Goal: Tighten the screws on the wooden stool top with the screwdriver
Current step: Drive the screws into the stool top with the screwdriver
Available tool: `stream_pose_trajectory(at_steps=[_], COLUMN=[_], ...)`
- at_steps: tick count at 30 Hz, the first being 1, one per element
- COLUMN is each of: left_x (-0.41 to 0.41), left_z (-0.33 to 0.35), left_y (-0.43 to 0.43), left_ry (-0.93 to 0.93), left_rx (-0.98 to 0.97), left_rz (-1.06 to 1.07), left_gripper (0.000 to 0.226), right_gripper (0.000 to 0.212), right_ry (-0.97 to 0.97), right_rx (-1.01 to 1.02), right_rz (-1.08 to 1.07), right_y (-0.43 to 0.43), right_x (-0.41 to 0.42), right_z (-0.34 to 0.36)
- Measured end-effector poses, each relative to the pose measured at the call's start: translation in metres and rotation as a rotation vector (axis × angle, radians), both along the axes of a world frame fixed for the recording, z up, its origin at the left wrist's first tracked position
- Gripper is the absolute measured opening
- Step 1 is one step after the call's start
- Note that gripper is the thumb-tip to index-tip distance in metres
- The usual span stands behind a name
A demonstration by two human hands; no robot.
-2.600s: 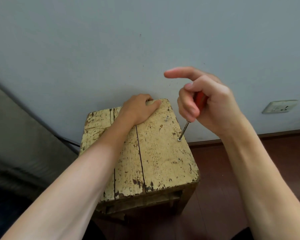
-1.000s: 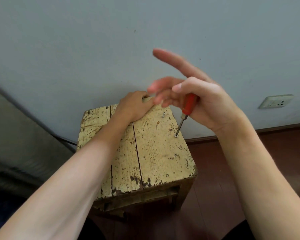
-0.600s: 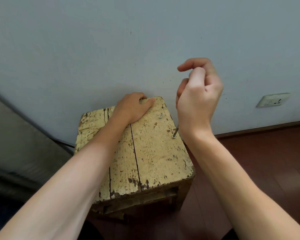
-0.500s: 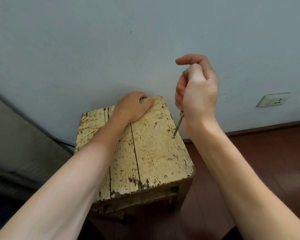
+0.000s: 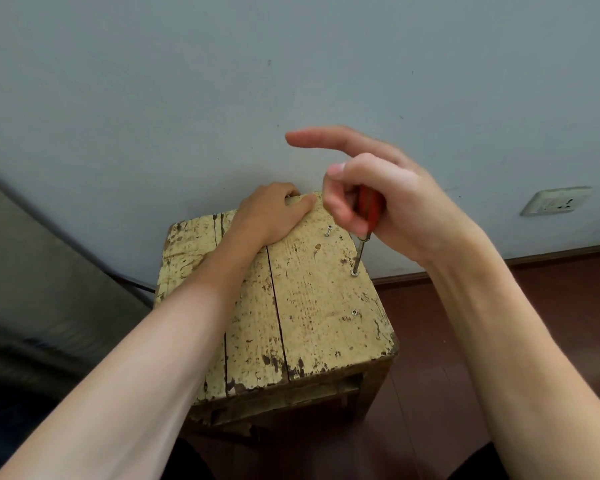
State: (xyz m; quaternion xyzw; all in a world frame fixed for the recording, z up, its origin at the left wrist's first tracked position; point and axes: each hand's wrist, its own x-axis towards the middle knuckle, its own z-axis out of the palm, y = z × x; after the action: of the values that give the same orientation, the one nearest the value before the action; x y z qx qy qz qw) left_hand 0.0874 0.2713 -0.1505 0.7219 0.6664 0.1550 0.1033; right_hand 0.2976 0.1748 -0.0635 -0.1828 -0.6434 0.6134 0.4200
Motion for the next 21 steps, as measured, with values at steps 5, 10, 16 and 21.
stream_pose_trajectory(at_steps=[5,10,16,21], left_x=[-0.001,-0.004,-0.003,-0.004], left_z=[-0.003,-0.008,-0.009,-0.009], left_y=[0.002,0.007,0.009,0.009], left_ry=[-0.037,-0.04,-0.028,-0.015], left_rx=[0.022,0.03,0.027,0.009], left_rz=[0.013,0.003,0.01,0.004], left_gripper=[0.061,0.054,0.057,0.054], right_gripper=[0.052,0.035,0.036,0.059], right_ry=[0.039,0.217,-0.075,-0.146], right_rx=[-0.046,-0.137,-0.089,0.015], right_rz=[-0.199,-0.981,-0.648,0.016], right_y=[-0.001,-0.011,-0.002,0.002], right_x=[-0.009,-0.04,-0.018,0.016], right_z=[0.002,-0.002,0.006,0.008])
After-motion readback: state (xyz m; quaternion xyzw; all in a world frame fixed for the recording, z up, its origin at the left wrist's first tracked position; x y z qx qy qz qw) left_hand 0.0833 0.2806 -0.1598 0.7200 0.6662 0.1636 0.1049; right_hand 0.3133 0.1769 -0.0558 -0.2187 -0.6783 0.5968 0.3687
